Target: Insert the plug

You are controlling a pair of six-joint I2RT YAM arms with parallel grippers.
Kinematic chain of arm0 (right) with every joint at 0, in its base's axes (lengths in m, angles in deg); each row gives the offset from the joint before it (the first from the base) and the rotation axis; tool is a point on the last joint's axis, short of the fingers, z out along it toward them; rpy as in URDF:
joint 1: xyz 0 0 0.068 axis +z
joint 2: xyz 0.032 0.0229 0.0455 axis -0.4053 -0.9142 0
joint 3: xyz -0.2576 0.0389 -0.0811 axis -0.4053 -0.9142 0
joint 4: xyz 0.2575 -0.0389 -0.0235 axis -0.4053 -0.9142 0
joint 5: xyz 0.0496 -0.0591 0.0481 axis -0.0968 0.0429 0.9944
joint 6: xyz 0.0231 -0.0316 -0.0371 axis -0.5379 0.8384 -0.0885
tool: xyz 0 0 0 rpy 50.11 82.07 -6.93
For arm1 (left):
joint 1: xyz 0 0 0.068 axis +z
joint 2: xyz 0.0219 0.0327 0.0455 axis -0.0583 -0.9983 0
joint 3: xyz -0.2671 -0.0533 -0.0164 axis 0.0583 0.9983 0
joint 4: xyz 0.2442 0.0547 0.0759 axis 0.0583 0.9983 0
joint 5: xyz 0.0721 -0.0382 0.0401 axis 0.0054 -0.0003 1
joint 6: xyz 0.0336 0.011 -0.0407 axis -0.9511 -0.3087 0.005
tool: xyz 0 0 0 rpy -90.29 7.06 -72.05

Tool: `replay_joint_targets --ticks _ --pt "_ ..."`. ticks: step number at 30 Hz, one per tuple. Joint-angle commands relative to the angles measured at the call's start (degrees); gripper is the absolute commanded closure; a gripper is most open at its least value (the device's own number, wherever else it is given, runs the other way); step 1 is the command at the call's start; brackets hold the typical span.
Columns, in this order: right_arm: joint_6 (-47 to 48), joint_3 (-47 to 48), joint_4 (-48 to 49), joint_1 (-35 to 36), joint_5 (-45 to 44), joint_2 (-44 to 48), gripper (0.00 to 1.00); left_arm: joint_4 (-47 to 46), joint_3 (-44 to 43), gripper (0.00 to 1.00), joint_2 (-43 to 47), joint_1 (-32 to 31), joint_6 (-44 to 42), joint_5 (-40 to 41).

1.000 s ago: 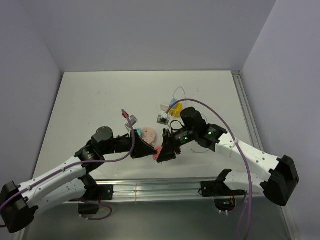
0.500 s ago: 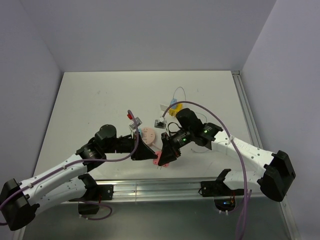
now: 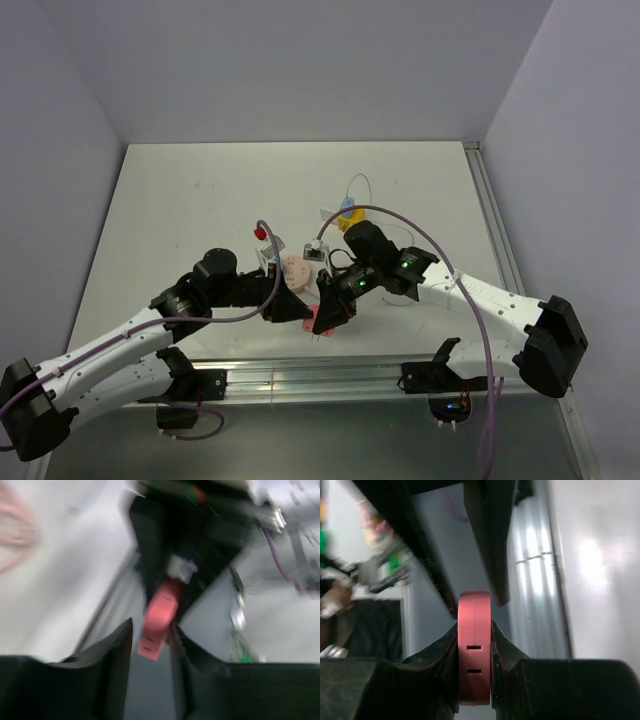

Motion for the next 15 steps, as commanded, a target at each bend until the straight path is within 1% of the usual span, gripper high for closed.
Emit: replay_joint_targets --ticks 1,2,3,4,5,6,7,8,10,11,12,13,14,15 --pt "-4.0 2.9 1.3 2.3 -14.7 0.1 1.0 7.4 -3.6 0.58 3.1 0.5 0.2 22.0" --pt "-4.9 2.9 1.4 2.2 -17.9 -0.3 1.0 9.4 -3.3 0.54 4.6 0.6 2.0 28.0" --pt "-7.6 2.7 3.0 2.3 -20.2 -0.4 1.0 13.0 -2.8 0.45 7.5 0.7 3.6 33.2" --pt "-9.1 2.3 4.2 2.2 -23.0 -0.5 1.0 15.1 -2.4 0.43 8.7 0.7 5.5 42.8" --pt "-10.8 2.2 5.0 2.1 -29.8 -0.7 1.0 16.6 -1.9 0.43 9.9 0.7 8.9 46.8" --pt "-14.0 2.0 7.5 2.2 -33.8 -1.3 1.0 19.7 -1.3 0.43 11.4 0.8 10.5 49.8" --pt "-15.2 2.3 8.5 2.2 -36.9 -2.1 1.0 21.1 -1.2 0.43 11.8 0.8 11.8 52.9" --pt "-17.0 2.6 9.5 2.2 -44.3 -3.1 1.0 22.2 -1.0 0.43 11.9 0.8 13.9 57.6" --pt "-21.9 3.1 12.0 2.2 -50.3 -5.9 1.0 25.0 -0.4 0.45 11.3 0.9 15.5 61.7" --pt "-24.0 3.2 14.1 2.3 -58.3 -6.8 1.0 25.8 -0.1 0.47 10.8 0.8 17.2 65.1" --pt "-27.3 3.1 15.6 2.4 -61.8 -8.3 1.0 26.1 0.3 0.5 9.8 0.9 17.9 66.0" --pt "-28.8 3.1 16.6 2.6 -65.9 -9.1 1.0 26.2 0.8 0.52 9.4 0.9 18.6 66.8" --pt "-30.0 3.2 19.2 2.8 -68.5 -10.3 1.0 26.4 1.2 0.53 8.9 0.9 21.6 67.6" --pt "-30.9 3.7 20.1 3.0 -71.6 -13.0 1.0 26.2 2.5 0.56 8.6 0.9 22.9 68.4"
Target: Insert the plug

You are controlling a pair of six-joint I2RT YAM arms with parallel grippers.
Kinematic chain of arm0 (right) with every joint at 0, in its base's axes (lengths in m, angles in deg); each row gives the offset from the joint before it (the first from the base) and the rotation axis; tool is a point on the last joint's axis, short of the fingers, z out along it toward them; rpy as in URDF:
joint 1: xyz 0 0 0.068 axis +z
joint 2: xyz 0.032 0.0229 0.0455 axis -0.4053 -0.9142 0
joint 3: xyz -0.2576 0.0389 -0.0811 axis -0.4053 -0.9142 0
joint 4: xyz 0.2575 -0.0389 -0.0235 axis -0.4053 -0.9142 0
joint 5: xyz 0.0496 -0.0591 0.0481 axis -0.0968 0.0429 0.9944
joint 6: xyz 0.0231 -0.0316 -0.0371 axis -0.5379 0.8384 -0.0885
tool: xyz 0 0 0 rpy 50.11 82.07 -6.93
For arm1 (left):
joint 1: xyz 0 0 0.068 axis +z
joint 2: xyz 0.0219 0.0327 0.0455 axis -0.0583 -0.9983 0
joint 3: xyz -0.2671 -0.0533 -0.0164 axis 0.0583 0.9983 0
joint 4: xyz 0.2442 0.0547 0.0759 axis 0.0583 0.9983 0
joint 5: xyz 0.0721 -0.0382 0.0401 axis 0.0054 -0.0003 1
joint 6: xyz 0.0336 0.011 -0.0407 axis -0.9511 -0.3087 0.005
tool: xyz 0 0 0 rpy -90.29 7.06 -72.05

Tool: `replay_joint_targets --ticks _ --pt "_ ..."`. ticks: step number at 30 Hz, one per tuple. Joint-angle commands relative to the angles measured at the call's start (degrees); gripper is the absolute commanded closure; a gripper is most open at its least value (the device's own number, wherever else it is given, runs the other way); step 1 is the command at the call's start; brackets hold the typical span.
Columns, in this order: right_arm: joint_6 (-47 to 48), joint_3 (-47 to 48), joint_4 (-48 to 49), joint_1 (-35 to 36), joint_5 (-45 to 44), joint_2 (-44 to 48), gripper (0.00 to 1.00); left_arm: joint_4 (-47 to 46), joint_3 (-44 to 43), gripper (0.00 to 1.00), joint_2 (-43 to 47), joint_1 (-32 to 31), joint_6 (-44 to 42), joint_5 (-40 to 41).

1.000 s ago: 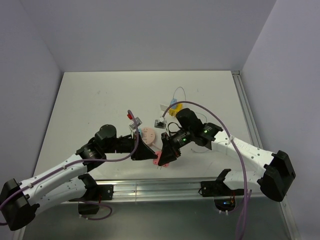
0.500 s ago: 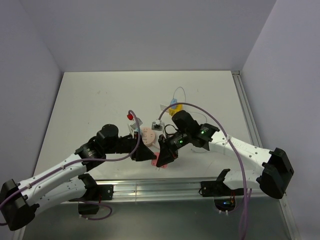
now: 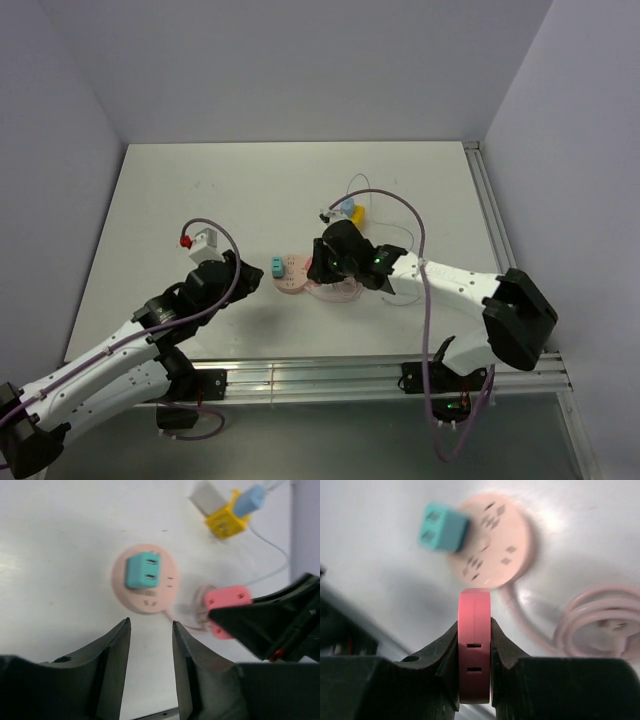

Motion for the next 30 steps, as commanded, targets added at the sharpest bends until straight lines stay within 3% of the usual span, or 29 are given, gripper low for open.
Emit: replay_joint_targets --ticks 1,5,13,22,30 --pt "-8.7 5.0 8.0 0.9 -20.1 -4.5 1.0 3.1 3.1 0.57 -1.3 0.2 8.0 10.3" --pt "-10.5 8.8 8.3 2.5 -27.8 -9.9 1.0 0.5 7.5 0.62 -0.2 0.2 13.3 12.6" --pt "-13.0 14.4 4.7 5.7 -37.6 -17.4 1.0 -4.8 10.9 0.67 0.0 0.4 12.6 13.4" --pt "-19.0 18.1 -5.0 7.7 -39.0 -20.9 1.0 -8.7 9.5 0.73 -9.2 0.6 13.0 11.7" --pt "-21.3 18.3 -9.5 8.3 -39.1 -20.9 1.0 -10.7 10.5 0.73 -9.0 1.0 12.7 11.2"
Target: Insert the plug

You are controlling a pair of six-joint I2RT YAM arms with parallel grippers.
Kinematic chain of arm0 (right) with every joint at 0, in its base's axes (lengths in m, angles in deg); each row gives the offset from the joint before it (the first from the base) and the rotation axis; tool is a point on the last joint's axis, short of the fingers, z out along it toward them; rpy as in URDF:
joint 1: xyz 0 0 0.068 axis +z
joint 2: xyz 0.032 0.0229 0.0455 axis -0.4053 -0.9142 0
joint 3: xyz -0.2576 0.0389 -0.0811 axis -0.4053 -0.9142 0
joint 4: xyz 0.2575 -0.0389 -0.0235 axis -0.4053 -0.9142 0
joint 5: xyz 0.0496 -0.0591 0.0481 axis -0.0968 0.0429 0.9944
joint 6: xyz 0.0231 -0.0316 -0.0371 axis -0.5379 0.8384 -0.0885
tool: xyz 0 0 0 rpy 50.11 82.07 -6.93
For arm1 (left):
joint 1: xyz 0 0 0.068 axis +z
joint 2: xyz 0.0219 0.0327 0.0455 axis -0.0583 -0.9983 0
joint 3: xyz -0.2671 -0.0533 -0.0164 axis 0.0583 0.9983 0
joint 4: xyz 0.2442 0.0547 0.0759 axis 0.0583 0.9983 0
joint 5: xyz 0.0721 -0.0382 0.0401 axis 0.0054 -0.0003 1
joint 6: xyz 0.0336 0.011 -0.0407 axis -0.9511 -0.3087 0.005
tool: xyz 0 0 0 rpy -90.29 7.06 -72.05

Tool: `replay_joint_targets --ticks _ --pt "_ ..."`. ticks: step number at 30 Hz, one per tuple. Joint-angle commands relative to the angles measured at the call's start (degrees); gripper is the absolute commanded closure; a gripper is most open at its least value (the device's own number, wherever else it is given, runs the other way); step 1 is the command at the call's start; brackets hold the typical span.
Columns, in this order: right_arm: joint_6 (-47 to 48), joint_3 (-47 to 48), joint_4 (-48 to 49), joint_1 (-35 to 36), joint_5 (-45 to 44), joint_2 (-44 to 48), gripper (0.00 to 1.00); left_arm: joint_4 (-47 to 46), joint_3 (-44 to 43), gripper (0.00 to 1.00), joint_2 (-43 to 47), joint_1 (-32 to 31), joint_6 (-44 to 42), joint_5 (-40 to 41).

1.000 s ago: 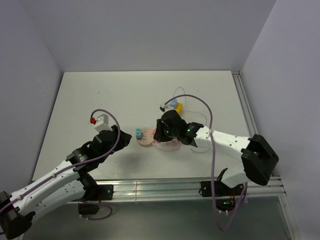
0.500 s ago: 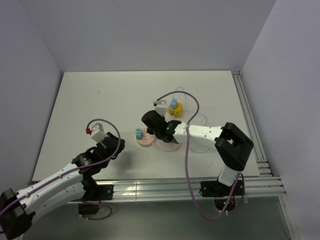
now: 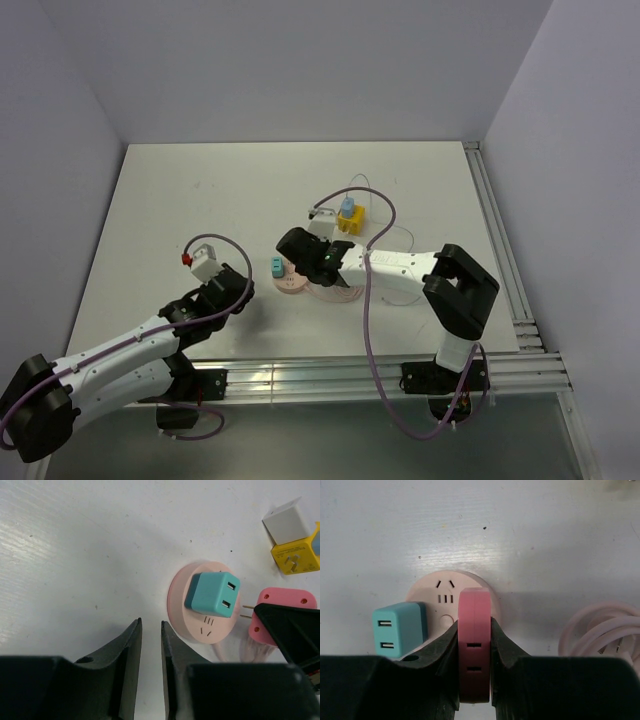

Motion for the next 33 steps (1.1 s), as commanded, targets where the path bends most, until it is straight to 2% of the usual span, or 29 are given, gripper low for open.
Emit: replay_joint_targets --ticks 1,21,33 --pt "-1.9 2.0 -1.5 0.4 -3.1 -0.3 1.0 -3.3 -0.2 0.73 0.8 0.5 0.4 -0.1" --pt "-2.9 3.6 -0.5 1.2 -2.5 -4.2 1.0 -5.9 0.2 0.73 -0.9 1.4 -0.9 -2.7" --pt "-1.6 10.7 -11.0 1.1 -1.1 -12.0 1.0 -7.6 0.8 0.73 -2.6 1.7 -0.5 -3.1"
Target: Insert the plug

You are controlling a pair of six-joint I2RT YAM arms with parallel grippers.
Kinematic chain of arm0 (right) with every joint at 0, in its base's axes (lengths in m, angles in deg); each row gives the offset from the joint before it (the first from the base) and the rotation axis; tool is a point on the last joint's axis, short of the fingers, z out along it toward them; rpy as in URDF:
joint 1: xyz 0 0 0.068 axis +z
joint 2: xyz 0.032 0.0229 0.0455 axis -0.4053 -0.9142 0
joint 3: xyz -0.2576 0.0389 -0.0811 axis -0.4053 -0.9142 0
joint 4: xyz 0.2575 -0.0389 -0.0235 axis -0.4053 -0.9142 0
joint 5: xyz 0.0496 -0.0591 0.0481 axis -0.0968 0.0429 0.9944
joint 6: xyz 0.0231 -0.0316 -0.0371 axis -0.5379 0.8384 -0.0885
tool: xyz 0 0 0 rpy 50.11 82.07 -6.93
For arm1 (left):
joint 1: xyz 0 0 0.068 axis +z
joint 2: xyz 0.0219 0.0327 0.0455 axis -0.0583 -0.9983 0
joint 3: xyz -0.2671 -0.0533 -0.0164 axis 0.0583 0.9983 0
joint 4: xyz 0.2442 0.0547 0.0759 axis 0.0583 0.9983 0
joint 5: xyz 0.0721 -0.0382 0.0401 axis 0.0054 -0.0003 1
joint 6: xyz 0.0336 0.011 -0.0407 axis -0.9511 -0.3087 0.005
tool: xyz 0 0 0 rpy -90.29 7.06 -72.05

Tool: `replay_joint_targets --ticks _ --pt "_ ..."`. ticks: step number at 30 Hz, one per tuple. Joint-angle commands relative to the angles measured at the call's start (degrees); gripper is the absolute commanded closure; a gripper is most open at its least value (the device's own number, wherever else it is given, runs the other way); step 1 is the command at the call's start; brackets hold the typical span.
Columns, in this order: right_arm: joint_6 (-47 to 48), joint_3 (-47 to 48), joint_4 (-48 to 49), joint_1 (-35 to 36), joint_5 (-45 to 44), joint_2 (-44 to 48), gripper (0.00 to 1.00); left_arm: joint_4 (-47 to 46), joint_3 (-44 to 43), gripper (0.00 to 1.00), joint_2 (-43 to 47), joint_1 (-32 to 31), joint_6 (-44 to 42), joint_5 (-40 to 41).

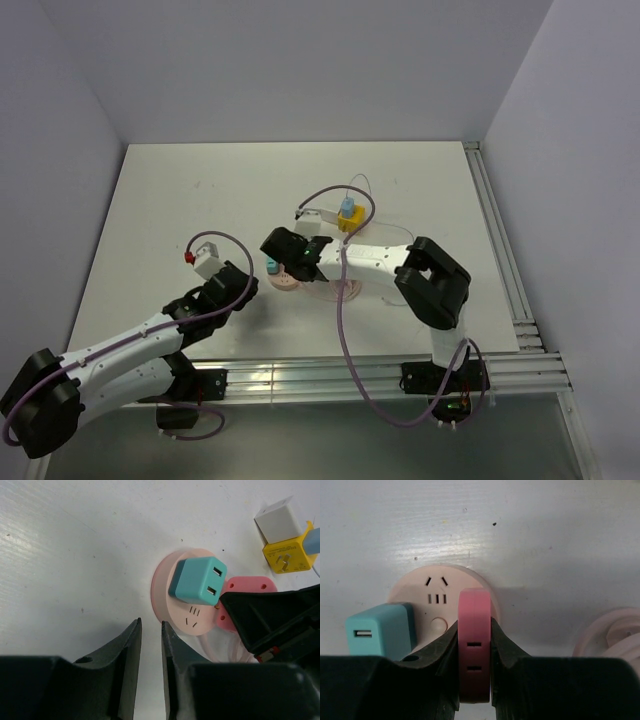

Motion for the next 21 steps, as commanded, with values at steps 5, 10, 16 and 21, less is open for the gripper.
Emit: replay_joint_targets --ticks 5,10,16,21 --pt "1.2 5.7 -11.4 0.3 0.9 -7.1 1.0 -2.5 0.4 0.73 -0.7 0.5 0.2 0.1" --pt "0.2 3.2 -9.3 0.3 2.1 -9.1 1.0 -3.0 1.1 0.73 -0.4 0.5 0.5 -0.3" --pt "-0.9 2.3 -8.6 0.5 1.2 -10.2 1.0 -2.3 1.0 0.73 0.2 0.5 0.4 -0.1" --pt "2.1 4.5 -8.6 0.5 0.8 -7.8 1.0 -1.4 0.8 0.72 0.9 0.5 0.4 0.0"
